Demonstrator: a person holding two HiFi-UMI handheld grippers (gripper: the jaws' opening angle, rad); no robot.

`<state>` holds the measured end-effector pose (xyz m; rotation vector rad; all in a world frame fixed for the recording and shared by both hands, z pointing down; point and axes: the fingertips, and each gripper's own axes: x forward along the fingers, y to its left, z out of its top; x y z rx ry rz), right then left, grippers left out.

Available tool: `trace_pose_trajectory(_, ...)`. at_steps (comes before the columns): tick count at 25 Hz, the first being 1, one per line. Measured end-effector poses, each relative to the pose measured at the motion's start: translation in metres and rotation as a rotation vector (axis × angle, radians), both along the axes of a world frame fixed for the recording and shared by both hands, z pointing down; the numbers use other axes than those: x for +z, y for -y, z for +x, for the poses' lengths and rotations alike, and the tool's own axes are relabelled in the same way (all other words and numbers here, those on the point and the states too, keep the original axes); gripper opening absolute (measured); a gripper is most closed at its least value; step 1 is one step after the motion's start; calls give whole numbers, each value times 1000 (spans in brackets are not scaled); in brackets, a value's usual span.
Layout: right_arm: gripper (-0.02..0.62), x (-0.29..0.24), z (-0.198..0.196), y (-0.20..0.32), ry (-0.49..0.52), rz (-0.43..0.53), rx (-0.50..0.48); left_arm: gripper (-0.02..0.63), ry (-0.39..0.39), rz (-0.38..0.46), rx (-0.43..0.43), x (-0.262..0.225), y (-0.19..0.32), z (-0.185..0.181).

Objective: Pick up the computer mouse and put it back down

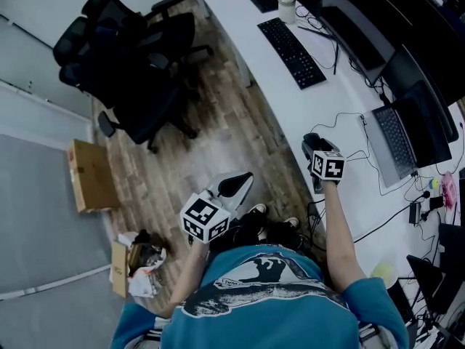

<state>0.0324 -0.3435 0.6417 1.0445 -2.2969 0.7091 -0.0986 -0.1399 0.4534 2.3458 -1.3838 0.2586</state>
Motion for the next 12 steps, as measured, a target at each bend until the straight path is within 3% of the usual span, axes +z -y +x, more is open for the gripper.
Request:
trace_pose_trajectory(6, 307, 32, 7, -4, -57, -62, 45, 14, -4, -17, -12, 5, -8, -10)
trace_pose_trajectory(12, 306, 36, 7, -5, -92, -41, 56, 14, -9, -20, 7, 6, -8, -15)
